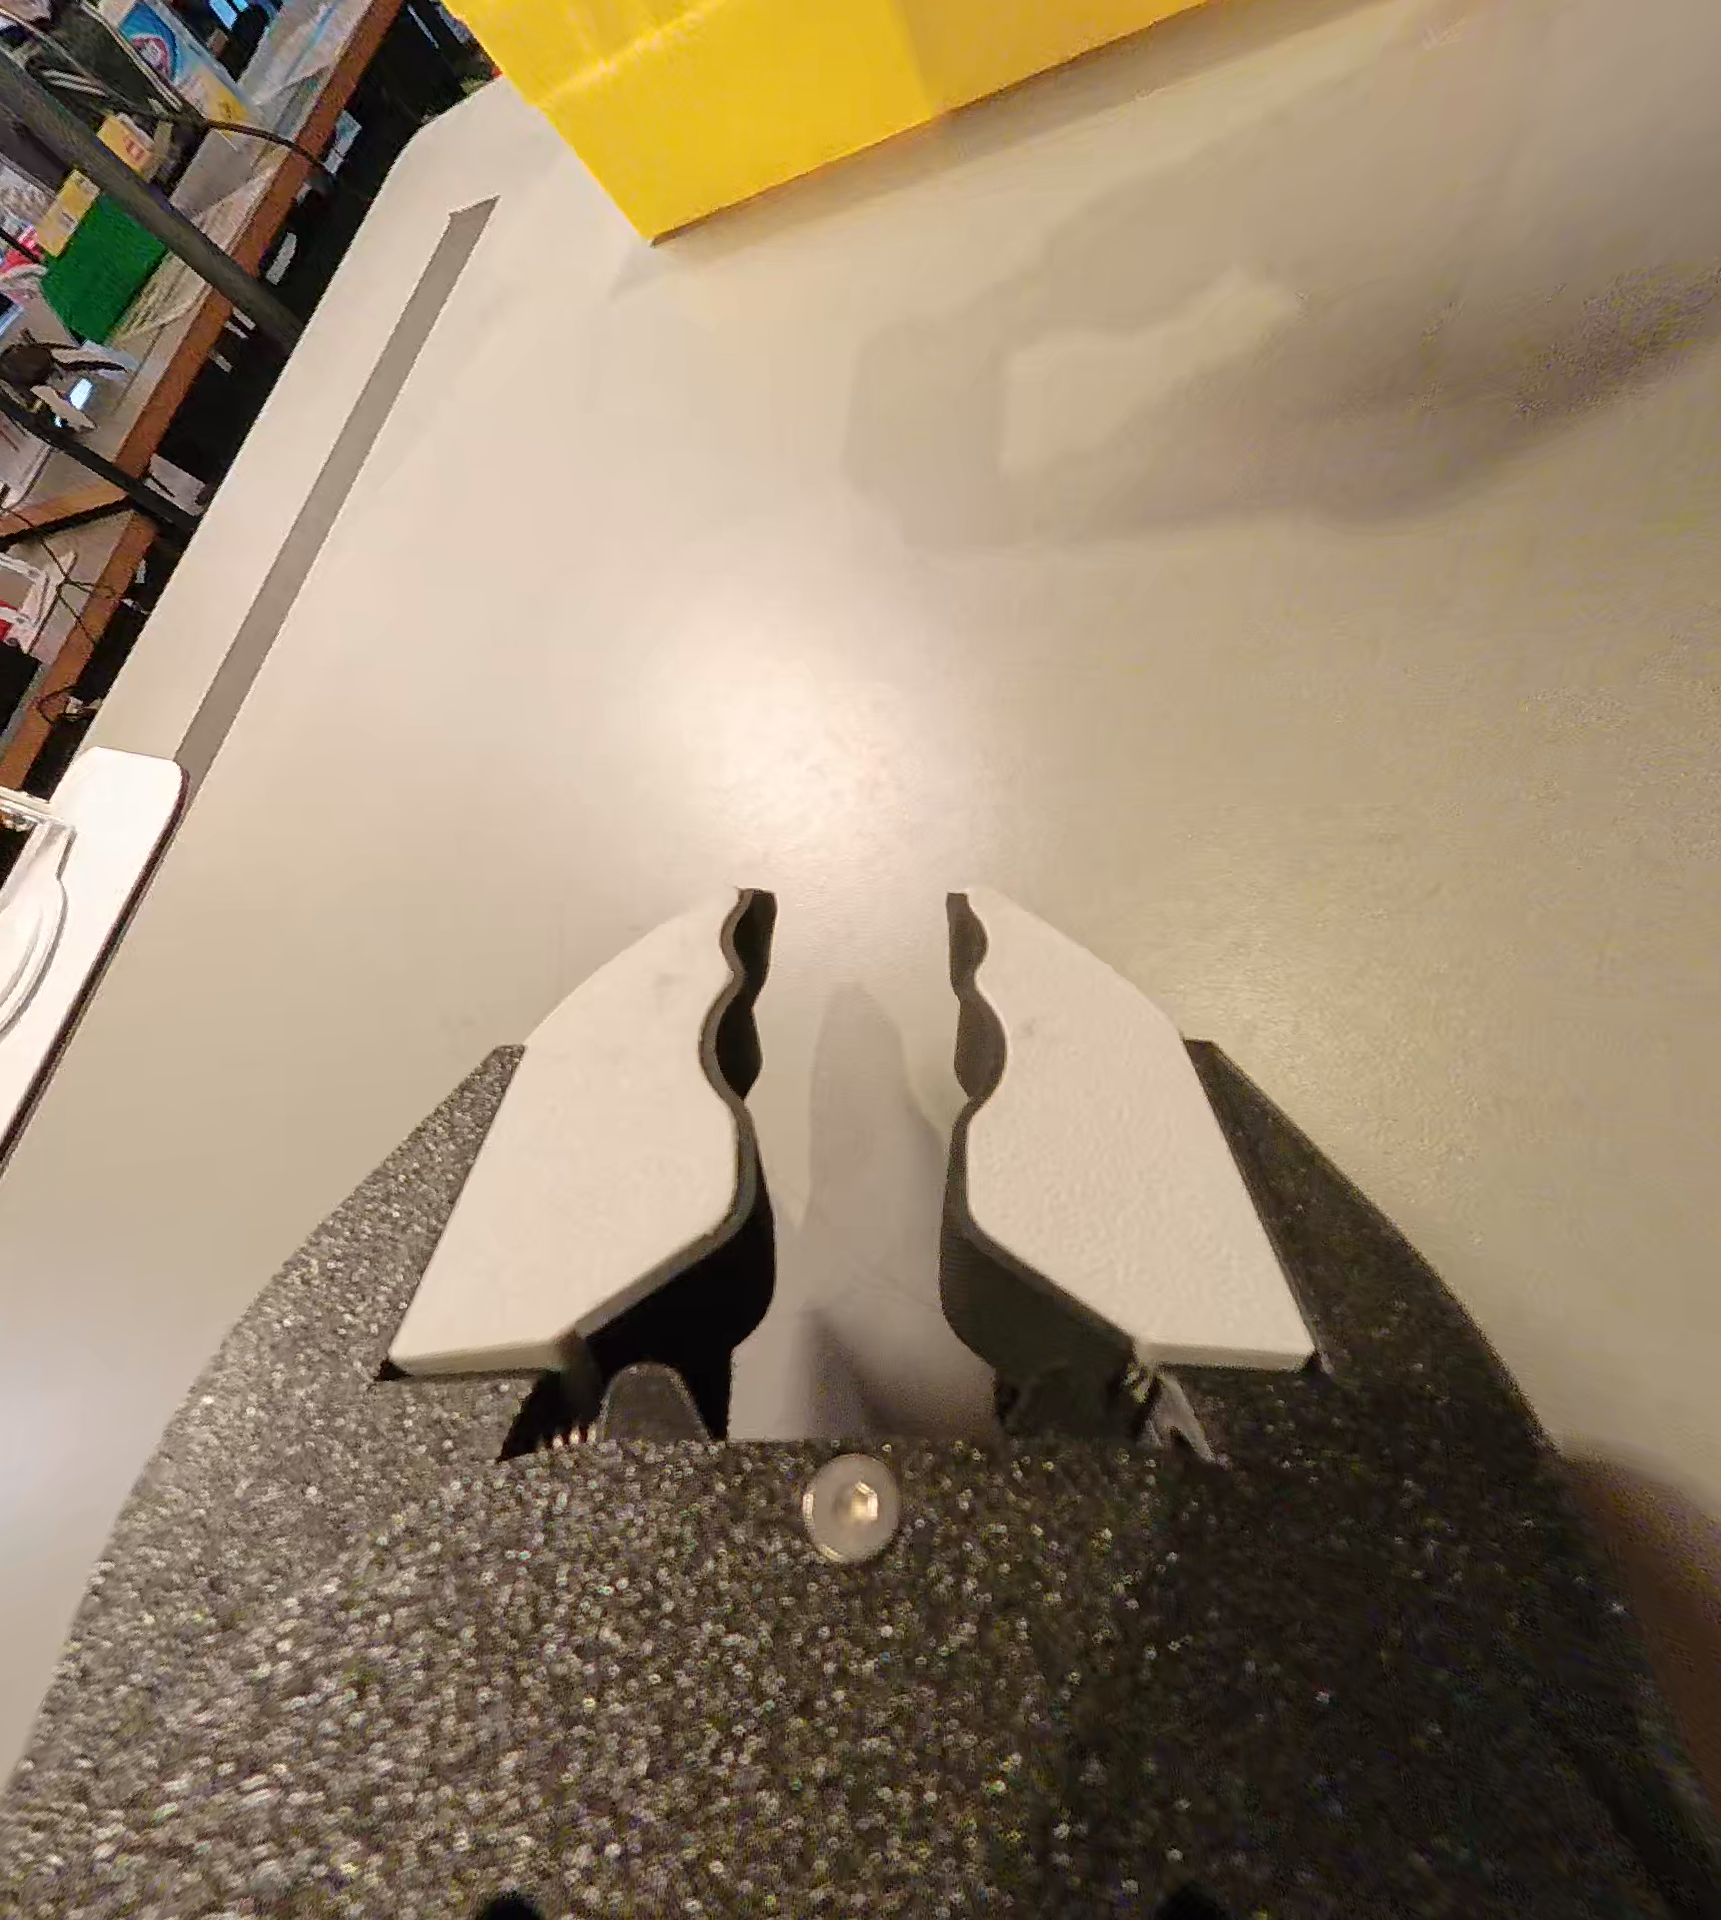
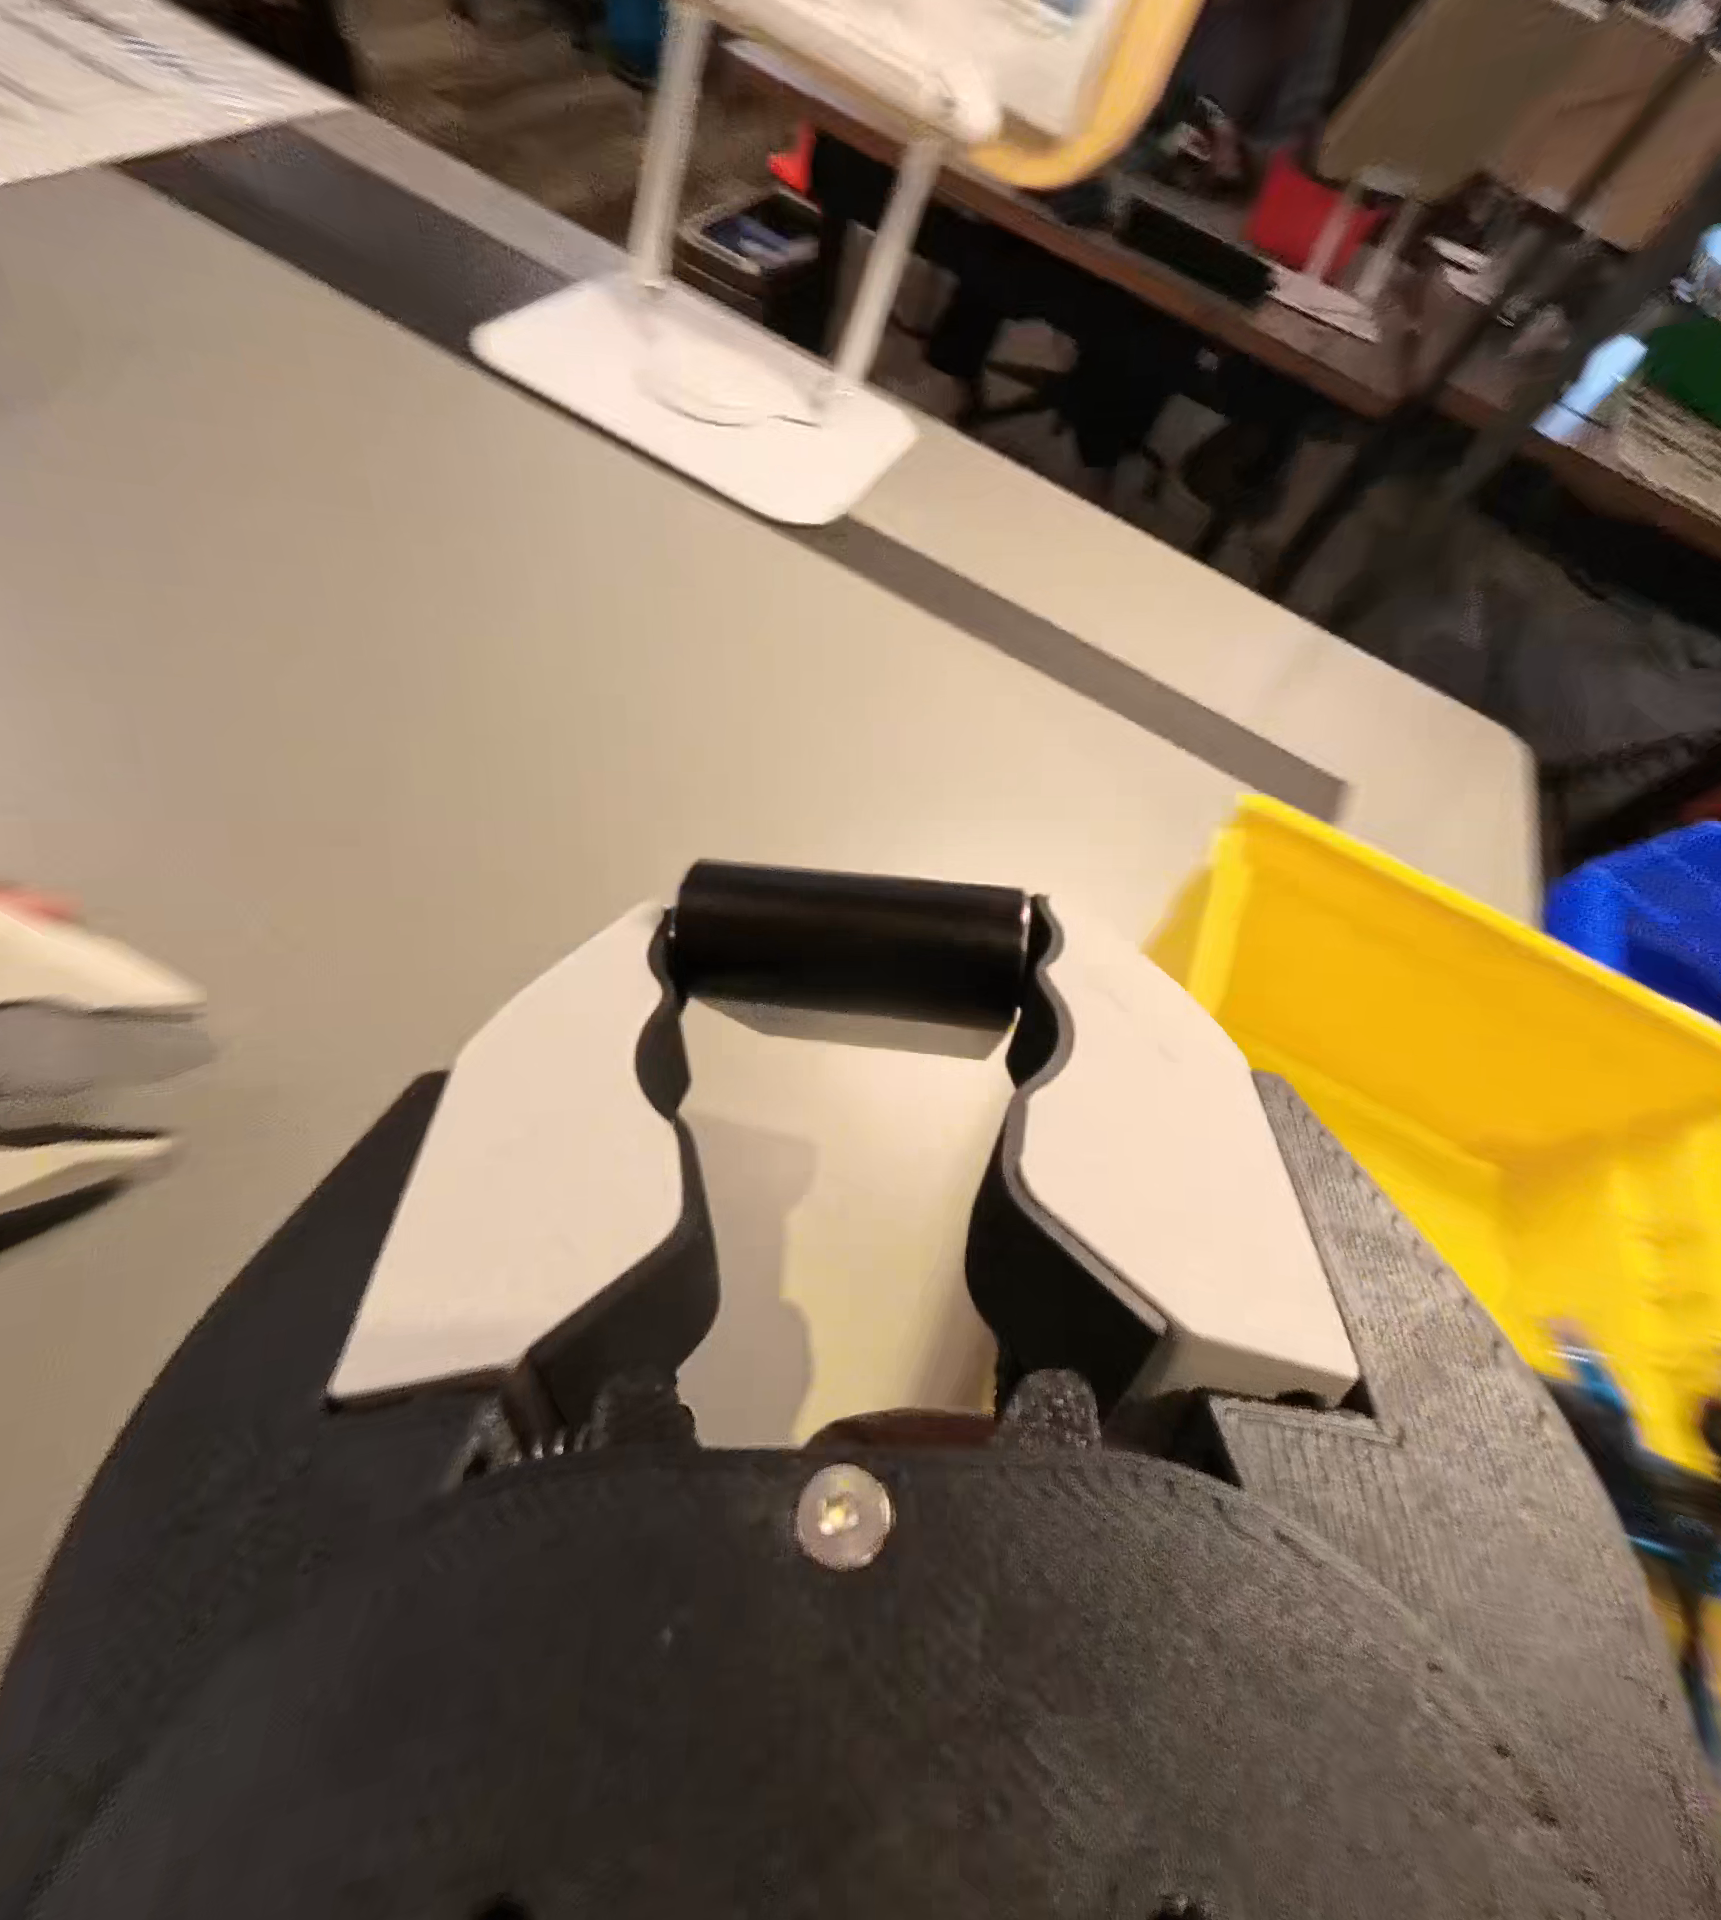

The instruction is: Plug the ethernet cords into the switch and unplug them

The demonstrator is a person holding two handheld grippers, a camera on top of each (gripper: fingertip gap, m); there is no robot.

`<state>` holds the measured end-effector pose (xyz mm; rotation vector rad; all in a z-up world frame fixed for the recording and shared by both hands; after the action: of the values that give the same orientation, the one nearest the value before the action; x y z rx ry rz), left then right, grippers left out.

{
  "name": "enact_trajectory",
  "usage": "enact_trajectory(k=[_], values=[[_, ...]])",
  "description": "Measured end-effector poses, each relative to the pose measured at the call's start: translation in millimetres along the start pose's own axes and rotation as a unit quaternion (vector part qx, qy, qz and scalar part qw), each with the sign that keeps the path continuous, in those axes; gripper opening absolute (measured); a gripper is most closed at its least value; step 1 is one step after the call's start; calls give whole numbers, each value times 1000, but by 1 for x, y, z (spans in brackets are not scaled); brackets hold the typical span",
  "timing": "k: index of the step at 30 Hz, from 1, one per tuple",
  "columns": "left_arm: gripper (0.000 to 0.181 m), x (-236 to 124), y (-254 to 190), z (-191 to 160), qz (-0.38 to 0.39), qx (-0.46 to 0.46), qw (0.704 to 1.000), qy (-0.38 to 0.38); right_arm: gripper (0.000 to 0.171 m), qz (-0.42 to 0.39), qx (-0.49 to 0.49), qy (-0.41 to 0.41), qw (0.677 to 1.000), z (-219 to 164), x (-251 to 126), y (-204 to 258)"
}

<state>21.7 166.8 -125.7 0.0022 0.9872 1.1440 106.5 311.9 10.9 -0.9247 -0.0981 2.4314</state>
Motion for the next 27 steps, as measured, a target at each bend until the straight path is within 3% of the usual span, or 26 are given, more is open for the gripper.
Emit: enact_trajectory(k=[1,5,8,17,22,27], values=[[34,0,0,0,1,1,1000,0,61,-13,11,15,1000,4,0,-29],[34,0,0,0,0,0,1000,1,61,-34,81,111,990,-6,27,-134],[33,0,0,0,-3,-1,1000,2,62,-34,116,179,976,-28,54,-176],[33,0,-1,1,-5,3,1000,-2,61,-16,91,416,905,-112,109,-181],[41,-4,-2,1,-11,1,1000,-11,62,-62,71,398,913,-103,108,-190],[46,-6,0,1,-15,-12,1000,-17,69,-51,76,243,966,-62,73,-173]])
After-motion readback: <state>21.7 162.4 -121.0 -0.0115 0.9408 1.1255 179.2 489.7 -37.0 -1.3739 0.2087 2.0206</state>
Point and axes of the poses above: each gripper's, where its closed fingertips meet, x out along the fingers, z out of its top, y = z × x across the jaws, the point moved 1 cm from there along -x, back along the fingers, and after that the axes turned 11 degrees about y, right-handed, at the moved point
